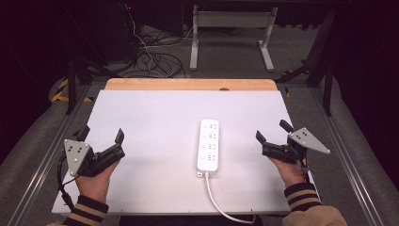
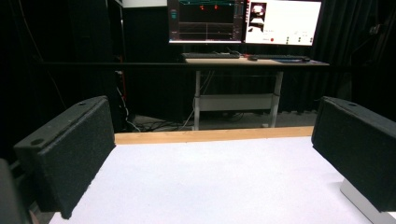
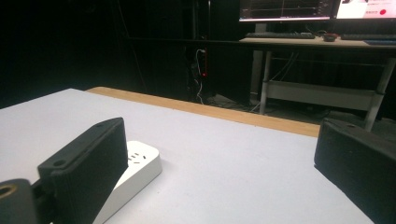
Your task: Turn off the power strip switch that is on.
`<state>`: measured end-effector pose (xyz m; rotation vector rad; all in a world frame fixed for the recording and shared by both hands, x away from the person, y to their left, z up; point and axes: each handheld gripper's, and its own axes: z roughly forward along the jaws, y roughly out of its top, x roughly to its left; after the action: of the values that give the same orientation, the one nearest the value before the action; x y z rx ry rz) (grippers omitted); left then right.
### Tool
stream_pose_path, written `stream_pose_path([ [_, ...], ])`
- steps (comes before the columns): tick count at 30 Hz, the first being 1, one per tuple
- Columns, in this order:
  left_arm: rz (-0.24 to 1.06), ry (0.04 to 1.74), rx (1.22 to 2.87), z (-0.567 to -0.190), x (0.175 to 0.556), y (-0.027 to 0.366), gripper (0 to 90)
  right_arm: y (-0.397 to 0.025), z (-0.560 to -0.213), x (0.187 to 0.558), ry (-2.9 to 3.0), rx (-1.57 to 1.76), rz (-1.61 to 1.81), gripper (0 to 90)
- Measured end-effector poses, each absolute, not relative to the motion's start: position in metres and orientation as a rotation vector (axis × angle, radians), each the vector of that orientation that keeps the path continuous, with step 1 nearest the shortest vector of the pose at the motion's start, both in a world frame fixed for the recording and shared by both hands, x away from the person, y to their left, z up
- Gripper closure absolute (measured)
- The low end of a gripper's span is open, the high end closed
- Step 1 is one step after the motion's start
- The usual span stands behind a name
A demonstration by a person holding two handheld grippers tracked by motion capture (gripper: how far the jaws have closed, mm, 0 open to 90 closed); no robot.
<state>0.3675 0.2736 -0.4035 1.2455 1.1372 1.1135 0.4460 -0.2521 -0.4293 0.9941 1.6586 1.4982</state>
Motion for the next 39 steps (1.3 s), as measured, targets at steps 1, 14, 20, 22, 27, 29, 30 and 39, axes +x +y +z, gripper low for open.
stream_pose_path([
  [1,1.11,1.141,1.242,-0.403,0.367,0.274,0.0,-0.252,-0.429,0.446,1.66,0.989,1.501,3.4],
  [14,1.111,1.14,1.245,-0.404,0.369,0.273,0.1,-0.251,-0.429,0.445,1.659,0.966,1.51,3.4],
  [20,1.109,1.138,1.239,-0.403,0.368,0.274,0.0,-0.252,-0.428,0.443,1.695,0.961,1.499,37.3],
  [22,1.111,1.138,1.241,-0.403,0.368,0.273,0.1,-0.253,-0.427,0.44,1.736,0.916,1.505,81.3],
  [27,1.107,1.137,1.243,-0.403,0.368,0.273,0.1,-0.256,-0.424,0.437,1.748,0.957,1.506,90.0],
  [29,1.106,1.137,1.243,-0.403,0.368,0.273,0.1,-0.257,-0.423,0.437,1.751,0.975,1.507,90.0],
  [30,1.107,1.137,1.243,-0.403,0.368,0.273,0.1,-0.257,-0.423,0.437,1.754,0.987,1.505,90.0],
  [39,1.106,1.134,1.249,-0.403,0.368,0.272,0.1,-0.257,-0.408,0.437,1.791,1.003,1.489,90.0],
])
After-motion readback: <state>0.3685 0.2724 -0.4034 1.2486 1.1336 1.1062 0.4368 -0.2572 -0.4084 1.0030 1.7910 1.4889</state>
